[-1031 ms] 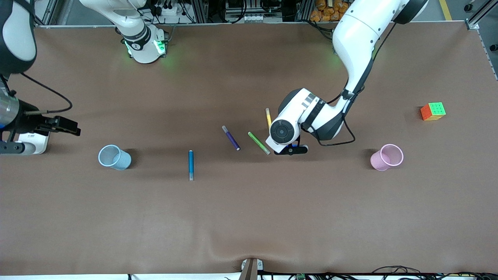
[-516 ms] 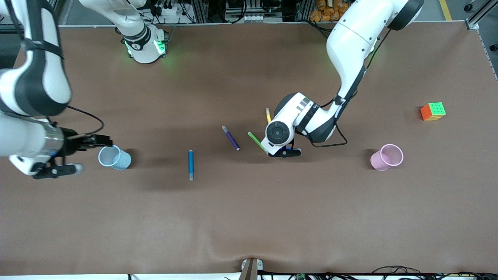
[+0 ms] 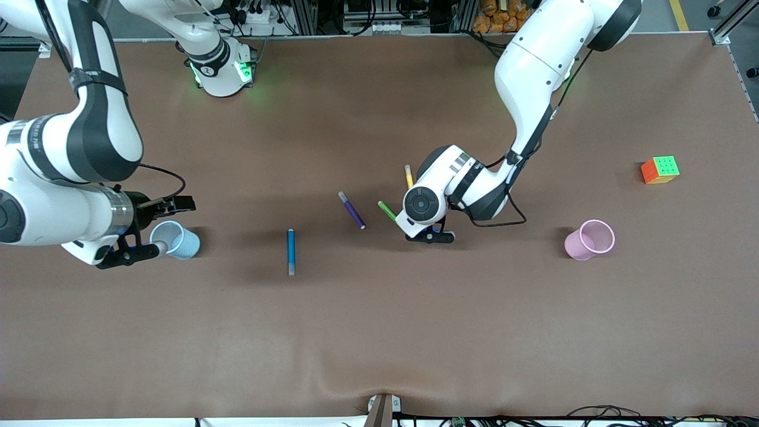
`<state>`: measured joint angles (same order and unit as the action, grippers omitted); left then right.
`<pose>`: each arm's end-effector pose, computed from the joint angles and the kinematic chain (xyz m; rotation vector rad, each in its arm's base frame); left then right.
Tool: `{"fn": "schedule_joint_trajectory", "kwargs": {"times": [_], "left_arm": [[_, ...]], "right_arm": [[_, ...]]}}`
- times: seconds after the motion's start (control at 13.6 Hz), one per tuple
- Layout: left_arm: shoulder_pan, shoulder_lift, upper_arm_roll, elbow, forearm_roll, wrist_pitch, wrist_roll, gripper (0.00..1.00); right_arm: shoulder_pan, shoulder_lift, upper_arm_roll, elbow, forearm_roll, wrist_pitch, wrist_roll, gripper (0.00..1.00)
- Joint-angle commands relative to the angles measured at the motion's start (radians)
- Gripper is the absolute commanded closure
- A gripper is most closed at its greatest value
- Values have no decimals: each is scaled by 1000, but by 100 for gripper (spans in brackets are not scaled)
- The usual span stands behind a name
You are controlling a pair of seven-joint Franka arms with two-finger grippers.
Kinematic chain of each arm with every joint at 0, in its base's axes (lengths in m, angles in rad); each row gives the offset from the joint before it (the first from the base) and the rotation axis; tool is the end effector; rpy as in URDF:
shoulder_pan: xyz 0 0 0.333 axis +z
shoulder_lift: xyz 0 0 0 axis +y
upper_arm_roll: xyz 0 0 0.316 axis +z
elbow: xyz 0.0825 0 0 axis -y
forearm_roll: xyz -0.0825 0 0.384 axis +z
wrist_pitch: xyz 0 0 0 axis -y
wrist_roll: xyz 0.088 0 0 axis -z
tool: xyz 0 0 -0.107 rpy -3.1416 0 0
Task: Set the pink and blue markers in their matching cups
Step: 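Grasp the pink marker with the left gripper while the right gripper reaches the blue marker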
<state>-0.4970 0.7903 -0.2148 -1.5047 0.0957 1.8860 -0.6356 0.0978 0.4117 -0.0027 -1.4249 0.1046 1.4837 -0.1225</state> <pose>0.5199 -0.4152 0.1796 -2.9110 0.1342 0.5221 0.6360 0.0729 0.4381 -2.9708 -0.3103 0.5304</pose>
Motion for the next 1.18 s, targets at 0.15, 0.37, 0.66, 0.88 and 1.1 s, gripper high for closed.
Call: {"fn": "schedule_joint_trajectory", "kwargs": {"times": [0.15,0.37,0.66,0.88,1.1], "left_arm": [[-2,12,3,20,12,25,31,38],[-5,15,5,18,7,45,45,38],[-6,27,5,20,7,45,45,38],[-8,35,5,20,7,45,45,40],[-8,36,5,21,9,47,48,42]], "right_arm": [[103,94,-3,27,-6,284,-6,0],[146,145,-3,20,-3,395,-8,0],[200,231,-5,-43,-5,598,0,0],[234,226,-6,-127,-14,676,130,0],[253,229,-8,-166,-14,713,151,0]]}}
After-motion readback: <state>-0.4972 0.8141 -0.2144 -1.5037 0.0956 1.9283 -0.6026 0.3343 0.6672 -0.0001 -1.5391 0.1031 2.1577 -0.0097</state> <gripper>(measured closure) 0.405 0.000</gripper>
